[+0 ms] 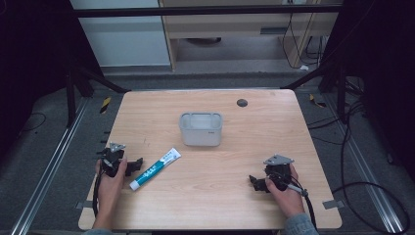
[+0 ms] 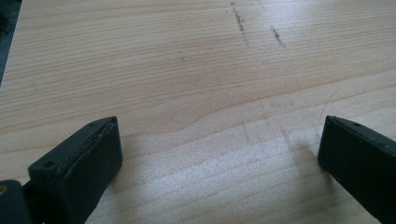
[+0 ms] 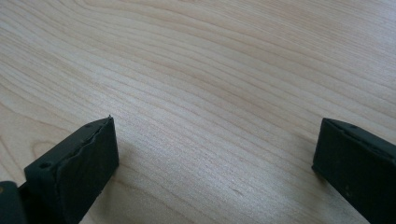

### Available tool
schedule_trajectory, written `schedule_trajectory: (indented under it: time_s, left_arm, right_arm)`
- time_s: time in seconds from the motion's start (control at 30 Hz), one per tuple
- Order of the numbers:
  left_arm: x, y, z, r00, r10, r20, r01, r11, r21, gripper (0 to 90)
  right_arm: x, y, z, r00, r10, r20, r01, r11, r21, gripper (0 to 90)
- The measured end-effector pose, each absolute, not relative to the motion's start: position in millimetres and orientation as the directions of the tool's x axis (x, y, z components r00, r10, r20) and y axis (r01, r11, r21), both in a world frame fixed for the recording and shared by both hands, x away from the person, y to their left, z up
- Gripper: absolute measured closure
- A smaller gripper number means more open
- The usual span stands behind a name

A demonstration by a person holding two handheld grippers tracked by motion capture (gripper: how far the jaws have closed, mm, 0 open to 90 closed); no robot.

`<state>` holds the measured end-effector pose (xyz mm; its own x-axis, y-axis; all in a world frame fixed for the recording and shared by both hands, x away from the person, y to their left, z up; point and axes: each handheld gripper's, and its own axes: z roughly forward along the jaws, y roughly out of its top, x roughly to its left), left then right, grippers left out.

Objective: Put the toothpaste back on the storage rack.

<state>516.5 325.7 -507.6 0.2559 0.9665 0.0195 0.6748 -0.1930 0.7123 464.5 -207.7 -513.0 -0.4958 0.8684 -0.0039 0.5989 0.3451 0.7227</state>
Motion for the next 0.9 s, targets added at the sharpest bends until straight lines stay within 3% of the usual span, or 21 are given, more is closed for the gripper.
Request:
schedule_trajectory:
  time_s: [0.37,0.6,0.9]
  left_arm:
    - [505,333,-504,0.248,0.969,-0.003,0.645,-0.163,0.747,3.5]
    - [488,339,-485,0.249,0.968,0.036,0.585,-0.18,0.791,3.4]
    - [476,345,-468,0.278,0.961,-0.008,0.557,-0.154,0.816,2.6]
  right_arm:
    - [465,-208,-513,-0.495,0.869,-0.004,0.598,0.344,0.724,0.4]
    - [465,-208,-513,-0.495,0.869,-0.004,0.598,0.344,0.724,0.4]
    - [465,-208,-513,-0.495,0.869,-0.004,0.598,0.344,0.724,0.4]
